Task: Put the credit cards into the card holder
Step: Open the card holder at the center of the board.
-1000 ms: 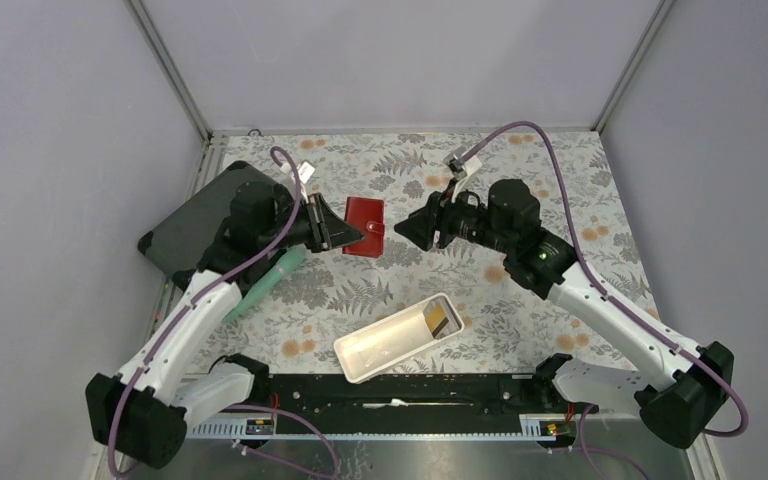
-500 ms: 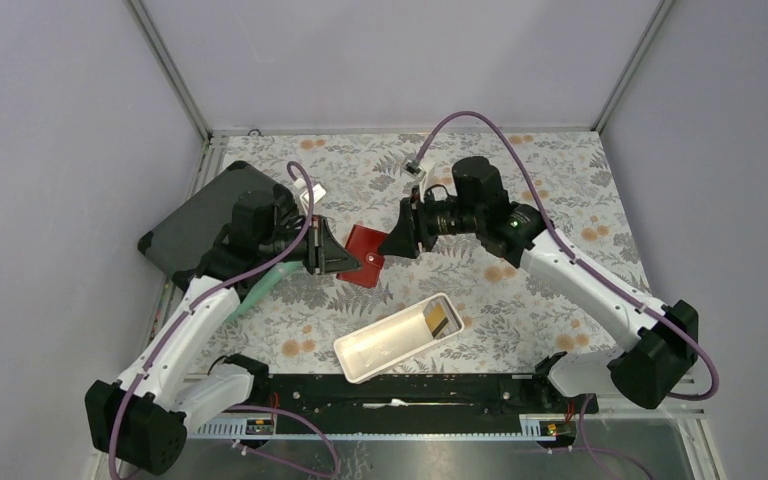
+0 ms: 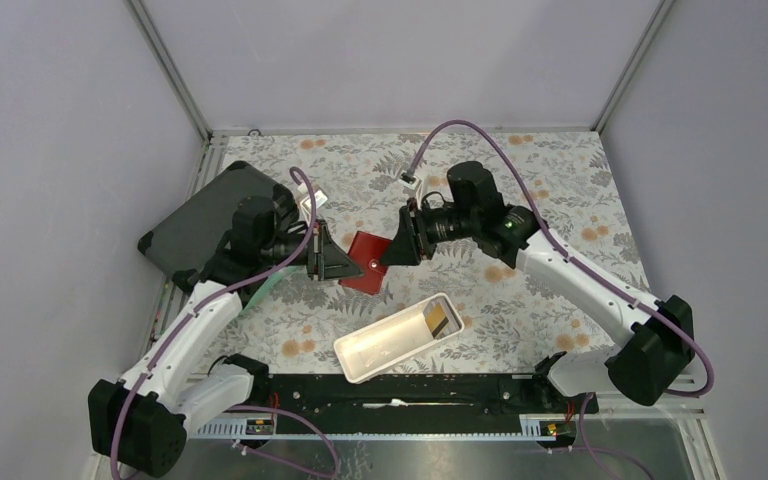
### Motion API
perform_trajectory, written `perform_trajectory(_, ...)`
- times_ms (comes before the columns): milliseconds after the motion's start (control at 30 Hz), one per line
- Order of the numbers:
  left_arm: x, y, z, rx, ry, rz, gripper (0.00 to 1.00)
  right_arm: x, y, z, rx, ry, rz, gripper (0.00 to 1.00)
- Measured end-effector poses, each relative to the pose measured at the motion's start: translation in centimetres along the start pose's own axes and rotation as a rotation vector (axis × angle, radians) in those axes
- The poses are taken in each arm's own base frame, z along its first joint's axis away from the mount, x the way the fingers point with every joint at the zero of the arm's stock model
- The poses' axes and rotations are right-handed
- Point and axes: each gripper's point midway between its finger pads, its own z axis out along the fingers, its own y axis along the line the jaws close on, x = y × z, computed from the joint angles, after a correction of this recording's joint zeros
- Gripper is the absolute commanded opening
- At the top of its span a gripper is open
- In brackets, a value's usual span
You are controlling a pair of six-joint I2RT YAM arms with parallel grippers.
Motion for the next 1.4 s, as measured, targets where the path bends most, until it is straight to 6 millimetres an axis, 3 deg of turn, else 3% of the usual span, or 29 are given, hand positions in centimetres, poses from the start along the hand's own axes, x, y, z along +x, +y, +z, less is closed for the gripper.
perform_trajectory(200, 0.6, -0.4, 0.0, 0.043, -0.006, -0.001, 0.0, 1.2, -0.5, 0.3, -0.005, 0.026, 0.018, 0.39)
perform_trajectory(800, 0.8, -1.6, -0.1, 0.12, 0.003, -0.014, 0.0, 1.9, 0.6, 1.3, -0.096, 0.056, -0.014, 0.38)
perform_trajectory(1400, 1.9, -1.1, -0.2, 0.11, 0.03, -0.022, 0.0, 3.2, 2.0, 1.5, -0.181, 0.102, -0.016, 0.33)
